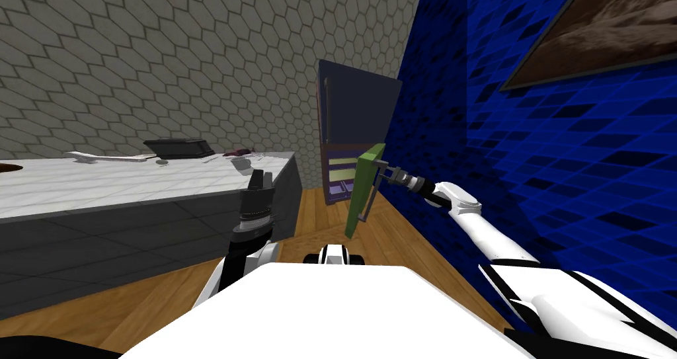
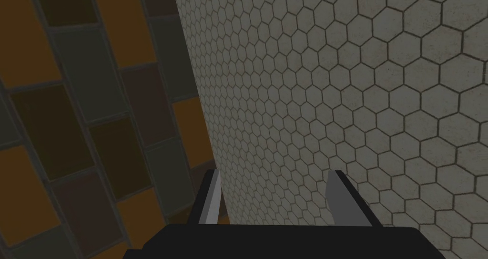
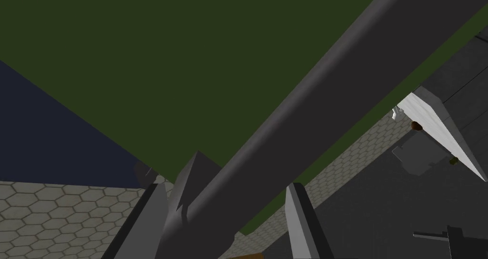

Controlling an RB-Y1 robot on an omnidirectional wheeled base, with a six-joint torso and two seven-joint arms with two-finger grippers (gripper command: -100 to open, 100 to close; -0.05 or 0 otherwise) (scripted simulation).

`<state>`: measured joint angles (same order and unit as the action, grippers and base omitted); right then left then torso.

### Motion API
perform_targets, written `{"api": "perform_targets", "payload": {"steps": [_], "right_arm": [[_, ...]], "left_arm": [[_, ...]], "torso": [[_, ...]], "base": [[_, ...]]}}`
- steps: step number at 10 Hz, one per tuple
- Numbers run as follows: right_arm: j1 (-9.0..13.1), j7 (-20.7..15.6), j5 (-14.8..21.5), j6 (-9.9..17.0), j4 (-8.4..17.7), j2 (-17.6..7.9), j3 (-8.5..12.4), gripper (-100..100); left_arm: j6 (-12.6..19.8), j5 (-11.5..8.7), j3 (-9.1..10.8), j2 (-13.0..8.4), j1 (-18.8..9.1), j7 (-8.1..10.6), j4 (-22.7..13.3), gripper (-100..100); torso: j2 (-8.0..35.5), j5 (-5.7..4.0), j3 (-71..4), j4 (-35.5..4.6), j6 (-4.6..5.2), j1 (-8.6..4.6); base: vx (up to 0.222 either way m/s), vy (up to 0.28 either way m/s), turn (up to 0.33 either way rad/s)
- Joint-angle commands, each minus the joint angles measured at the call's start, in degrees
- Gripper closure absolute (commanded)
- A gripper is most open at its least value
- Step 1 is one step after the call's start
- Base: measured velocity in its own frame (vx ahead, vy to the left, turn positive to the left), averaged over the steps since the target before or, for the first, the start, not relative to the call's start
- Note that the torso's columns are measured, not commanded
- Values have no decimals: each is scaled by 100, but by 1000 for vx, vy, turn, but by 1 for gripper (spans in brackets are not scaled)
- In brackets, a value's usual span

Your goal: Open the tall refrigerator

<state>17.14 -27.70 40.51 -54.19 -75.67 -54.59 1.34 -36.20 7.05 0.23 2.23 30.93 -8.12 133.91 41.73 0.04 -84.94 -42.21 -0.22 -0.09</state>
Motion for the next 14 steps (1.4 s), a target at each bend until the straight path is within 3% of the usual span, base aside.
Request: {"api": "perform_targets", "payload": {"steps": [1, 2, 3, 5, 8, 10, 14], "right_arm": [[39, 341, 474, -11, -392, 267, 214, 100], [39, 341, 652, -11, -556, 267, 214, 100], [96, 614, 829, -86, -748, 545, 371, 100], [96, 692, 1186, -86, -1006, 545, 371, 100], [46, 724, 1123, -276, -1100, 571, 312, 100], [50, 723, 1086, -388, -1163, 592, 291, 100], [63, 720, 977, -724, -1351, 657, 226, 100]], "left_arm": [[0, 0, 1, -1, 2, 0, 1, 0], [0, 0, 1, -1, 1, 0, 0, 0], [0, 0, 0, 0, 0, 0, 0, 0], [0, 0, 1, -1, 0, 0, 0, 0], [0, 0, -1, 1, -1, 0, 0, 0], [0, 0, 1, -1, 0, 0, 0, 0], [0, 0, 2, -2, 0, 0, 0, 0]], "torso": [[-3, 3, -4, -13, 22, -20], [3, -3, -3, -12, 15, -23], [2, 4, -4, -9, -1, 10], [-2, 4, -9, -15, 2, -5], [12, 23, 7, -5, 0, 56], [33, -8, 21, -16, 17, -40], [-13, 2, -13, -9, 7, -1]], "base": [[54, -160, -220], [10, -90, -38], [66, -167, -309], [29, -127, -110], [-6, -56, 10], [54, -228, 69], [38, -276, 40]]}}
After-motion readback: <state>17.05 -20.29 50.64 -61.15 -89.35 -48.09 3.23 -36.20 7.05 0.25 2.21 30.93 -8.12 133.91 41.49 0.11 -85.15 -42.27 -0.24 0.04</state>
